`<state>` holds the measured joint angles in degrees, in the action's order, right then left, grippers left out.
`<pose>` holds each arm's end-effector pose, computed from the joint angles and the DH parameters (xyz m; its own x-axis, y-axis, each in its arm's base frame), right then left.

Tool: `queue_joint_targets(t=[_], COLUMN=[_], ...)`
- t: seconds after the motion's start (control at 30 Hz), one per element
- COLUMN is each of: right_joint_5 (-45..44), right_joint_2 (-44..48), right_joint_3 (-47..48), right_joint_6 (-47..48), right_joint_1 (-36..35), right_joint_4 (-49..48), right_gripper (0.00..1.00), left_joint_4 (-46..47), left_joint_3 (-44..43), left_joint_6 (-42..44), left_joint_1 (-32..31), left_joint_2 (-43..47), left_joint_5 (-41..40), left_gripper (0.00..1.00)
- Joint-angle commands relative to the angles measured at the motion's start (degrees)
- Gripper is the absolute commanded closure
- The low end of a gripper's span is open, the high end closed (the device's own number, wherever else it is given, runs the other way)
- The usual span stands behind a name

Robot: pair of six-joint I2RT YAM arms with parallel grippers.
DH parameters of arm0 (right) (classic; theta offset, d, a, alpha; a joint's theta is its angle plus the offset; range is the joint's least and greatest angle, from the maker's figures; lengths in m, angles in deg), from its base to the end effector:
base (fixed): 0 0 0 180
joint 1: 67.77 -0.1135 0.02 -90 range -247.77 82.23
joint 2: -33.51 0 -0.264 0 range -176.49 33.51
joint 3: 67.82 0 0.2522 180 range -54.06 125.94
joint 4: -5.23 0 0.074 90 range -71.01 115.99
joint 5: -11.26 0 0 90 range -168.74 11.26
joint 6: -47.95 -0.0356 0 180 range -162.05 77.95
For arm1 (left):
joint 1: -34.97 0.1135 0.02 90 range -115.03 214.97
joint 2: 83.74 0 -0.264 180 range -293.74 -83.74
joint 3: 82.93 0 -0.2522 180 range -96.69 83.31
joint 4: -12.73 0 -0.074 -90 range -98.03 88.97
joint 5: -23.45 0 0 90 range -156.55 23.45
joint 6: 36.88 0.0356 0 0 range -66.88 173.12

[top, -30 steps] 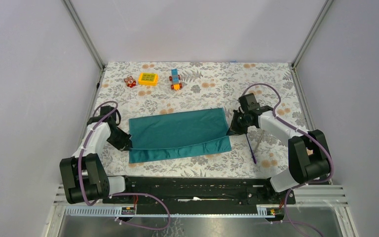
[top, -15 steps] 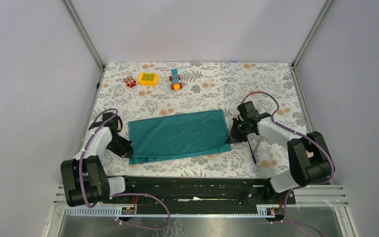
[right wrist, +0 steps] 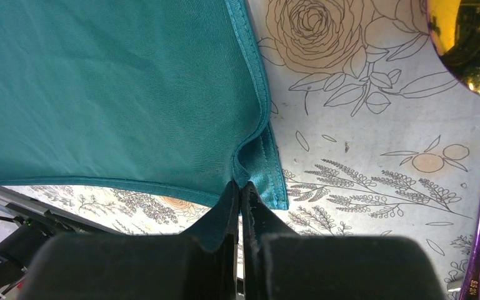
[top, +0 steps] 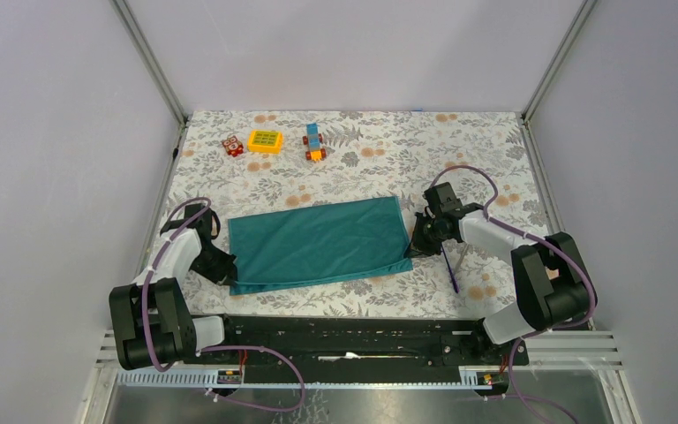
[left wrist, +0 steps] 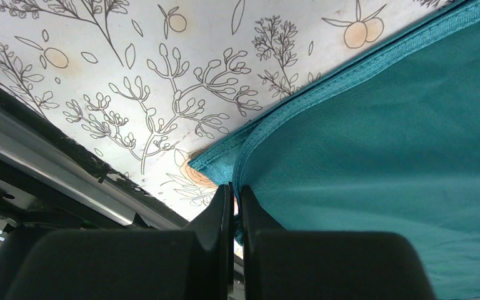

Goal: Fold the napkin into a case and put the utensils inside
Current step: Fold the napkin flat at the center of the board.

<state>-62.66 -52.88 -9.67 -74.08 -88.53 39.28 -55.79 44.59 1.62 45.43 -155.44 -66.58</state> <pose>0.2545 0.1070 0.1618 -0.9463 0.1863 -0.2642 0.0482 0.8894 0.4545 0.1766 0.0326 0.1716 -0.4696 -0.8825 -0.0250 -0.8820 0.4702 -0.0305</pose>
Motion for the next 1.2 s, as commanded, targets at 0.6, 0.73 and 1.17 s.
queue_joint_targets(t=[0.6, 0.73, 1.17], right_joint_5=[1.13, 1.78, -5.14], right_joint_2=[0.92, -0.92, -6.69], right_joint_3=[-2.01, -3.35, -2.37], right_joint_6=[-2.08, -2.79, -2.37], right_joint_1=[-1.31, -1.28, 0.54], right_joint_4=[-1.56, -3.91, -5.2], right_gripper=[1.0, 1.0, 1.0], left_joint_4=[1.47, 3.84, 11.32], left_joint_3=[1.0, 2.3, 2.16], left_joint_6=[-1.26, -2.03, -1.84], left_joint_1=[0.2, 0.2, 0.1], left_joint_2=[-0.89, -2.63, -13.72], left_joint_5=[-0.55, -0.23, 1.36], left_gripper=[1.0, 1.0, 1.0])
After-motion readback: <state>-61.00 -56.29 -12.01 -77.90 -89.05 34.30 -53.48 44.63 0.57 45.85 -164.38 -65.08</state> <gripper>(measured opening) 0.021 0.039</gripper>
